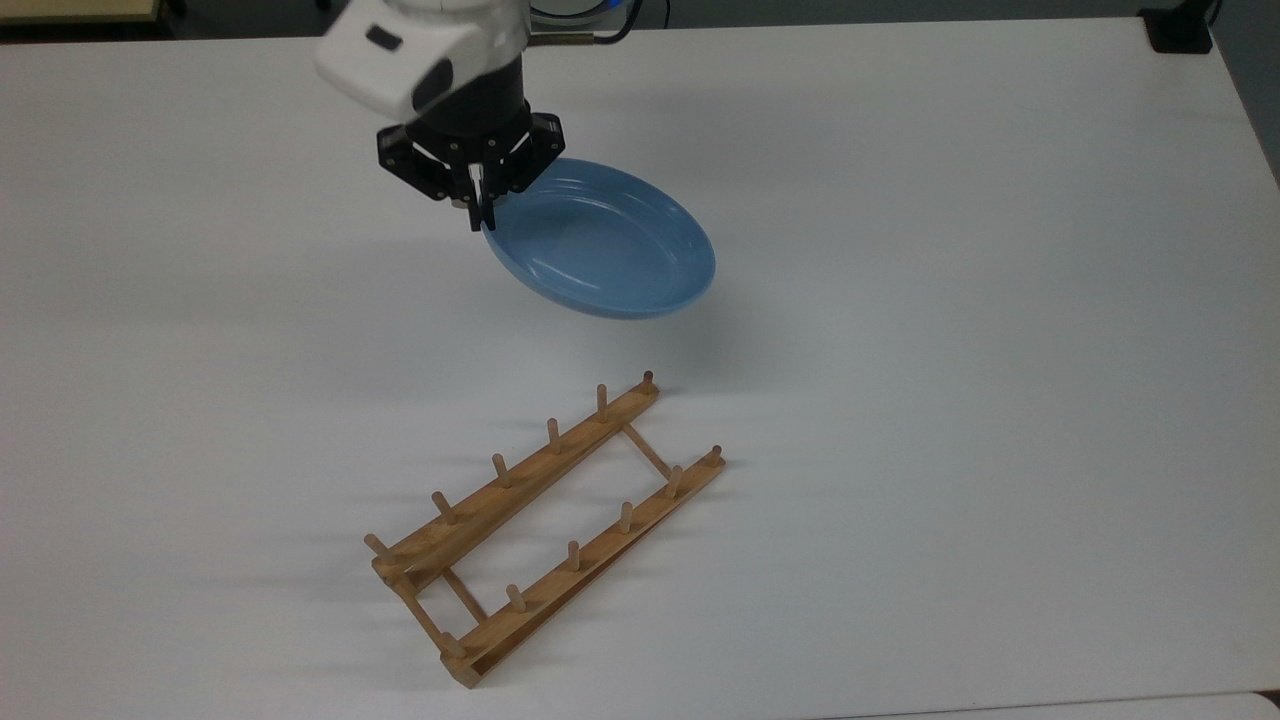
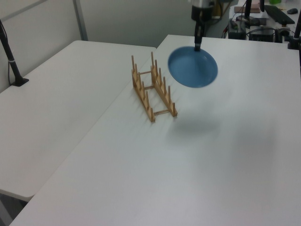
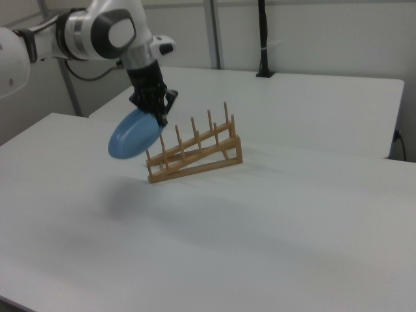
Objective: Place plate in plate rack
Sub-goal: 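Carry the upright plate over the rack and lower it between pegs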
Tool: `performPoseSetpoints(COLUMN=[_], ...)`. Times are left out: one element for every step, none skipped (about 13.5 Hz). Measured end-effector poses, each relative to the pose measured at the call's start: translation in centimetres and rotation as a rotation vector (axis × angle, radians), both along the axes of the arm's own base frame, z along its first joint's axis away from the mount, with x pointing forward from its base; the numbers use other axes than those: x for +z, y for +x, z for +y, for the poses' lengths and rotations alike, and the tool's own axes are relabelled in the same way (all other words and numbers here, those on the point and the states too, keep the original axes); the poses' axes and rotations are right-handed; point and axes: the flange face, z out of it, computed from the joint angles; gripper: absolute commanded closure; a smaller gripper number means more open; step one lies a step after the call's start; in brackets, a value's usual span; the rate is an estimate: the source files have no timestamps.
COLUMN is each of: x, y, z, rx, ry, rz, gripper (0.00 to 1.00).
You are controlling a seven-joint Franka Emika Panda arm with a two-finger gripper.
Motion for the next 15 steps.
performPoseSetpoints(x=[1.0,1.9,2.4,2.8,2.9,2.8,2.4,1.8,0.7,0.0,-0.6,-1.1,-1.6,-2.1,-2.6], y=[0.3,0.7,1.2,1.6,2.1,2.7,3.2,3.7,4.3,4.7,5.1,5.4,5.7,6.1,6.3], z=[0.3,0.5,0.8,1.2,1.6,2.1,2.7,3.4,4.2,4.6,4.7,4.8,4.9,5.0,5.4], rx=[-0.039,-0.08,-0.123,-0.165,-0.204,-0.239,-0.267,-0.293,-0.326,-0.348,-0.375,-0.404,-0.429,-0.45,-0.454], ry=[0.007,0.008,-0.004,-0.028,-0.062,-0.101,-0.141,-0.176,-0.209,-0.225,-0.238,-0.249,-0.255,-0.259,-0.267], rz=[-0.04,-0.093,-0.149,-0.203,-0.256,-0.307,-0.351,-0.387,-0.423,-0.447,-0.476,-0.503,-0.53,-0.562,-0.579], gripper=[1.0,1.0,1.0,1.0,1.0,1.0,1.0,1.0,1.0,1.0,1.0,1.0,1.0,1.0,1.0])
